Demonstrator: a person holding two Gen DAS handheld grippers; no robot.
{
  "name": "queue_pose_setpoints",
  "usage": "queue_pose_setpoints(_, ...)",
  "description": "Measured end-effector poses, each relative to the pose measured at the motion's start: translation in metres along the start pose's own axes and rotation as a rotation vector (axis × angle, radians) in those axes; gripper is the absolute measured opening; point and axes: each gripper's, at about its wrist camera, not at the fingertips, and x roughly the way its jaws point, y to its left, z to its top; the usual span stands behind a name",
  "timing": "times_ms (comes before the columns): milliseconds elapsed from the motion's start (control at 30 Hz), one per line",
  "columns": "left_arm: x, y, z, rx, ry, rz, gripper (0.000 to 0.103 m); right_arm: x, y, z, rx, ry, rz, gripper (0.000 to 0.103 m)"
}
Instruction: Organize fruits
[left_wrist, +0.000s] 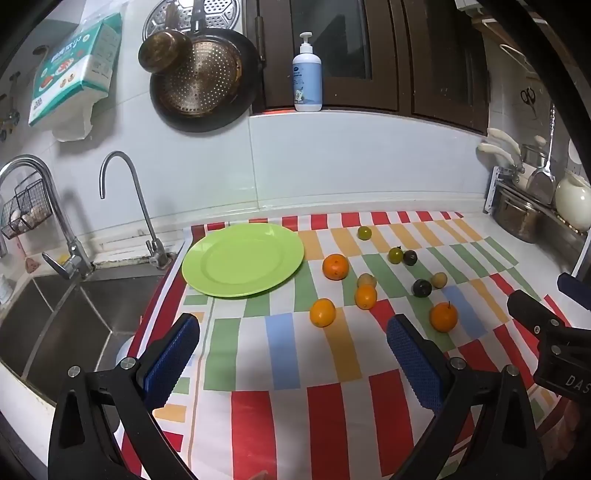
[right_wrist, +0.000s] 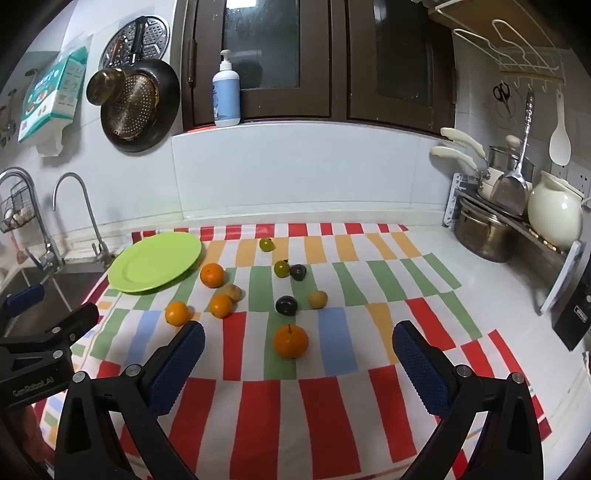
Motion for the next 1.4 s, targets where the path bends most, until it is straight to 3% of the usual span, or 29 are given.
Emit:
queue_pose_setpoints(100,-0.001,0.013,-0.001,-0.018,0.002,-0.022,0.103,0.001,-0.001,-0.002,0.003,0.001,-0.005,0.102)
queue_pose_setpoints(333,0.001,0.001,0.005,0.025,0.006,0.01,0.103,0.0,0.004,0.002,0.001,0.001,-0.004,0.102)
queue_pose_setpoints(1400,-0.012,-0.006,0.005,0.027,-0.04,0.001,0.103,-0.004,0.003,0.0,0.0,-0.018,0.031,0.102)
